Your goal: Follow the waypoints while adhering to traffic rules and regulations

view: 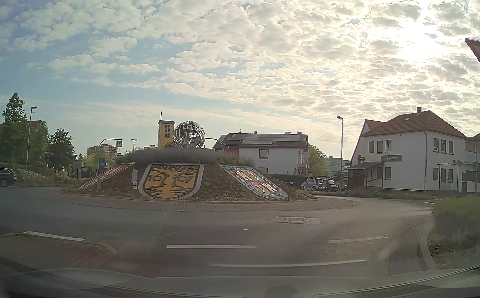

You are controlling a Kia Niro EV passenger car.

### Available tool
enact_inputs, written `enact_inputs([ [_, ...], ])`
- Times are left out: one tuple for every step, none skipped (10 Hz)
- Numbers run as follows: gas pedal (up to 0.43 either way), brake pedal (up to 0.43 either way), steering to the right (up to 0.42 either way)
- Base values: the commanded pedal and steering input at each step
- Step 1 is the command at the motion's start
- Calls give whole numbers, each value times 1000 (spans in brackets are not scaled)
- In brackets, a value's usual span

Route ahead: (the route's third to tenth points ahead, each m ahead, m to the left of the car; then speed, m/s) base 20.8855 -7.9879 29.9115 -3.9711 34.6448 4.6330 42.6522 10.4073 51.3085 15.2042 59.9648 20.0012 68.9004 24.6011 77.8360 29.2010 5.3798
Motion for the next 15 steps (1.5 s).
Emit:
enact_inputs([
  [28, 30, 134],
  [28, 30, 154],
  [28, 30, 180],
  [28, 30, 201],
  [28, 30, 222],
  [28, 30, 236],
  [28, 30, 250],
  [28, 30, 264],
  [28, 30, 271],
  [28, 30, 277],
  [28, 30, 281],
  [28, 30, 282],
  [28, 30, 283],
  [28, 30, 282],
  [28, 30, 277],
])
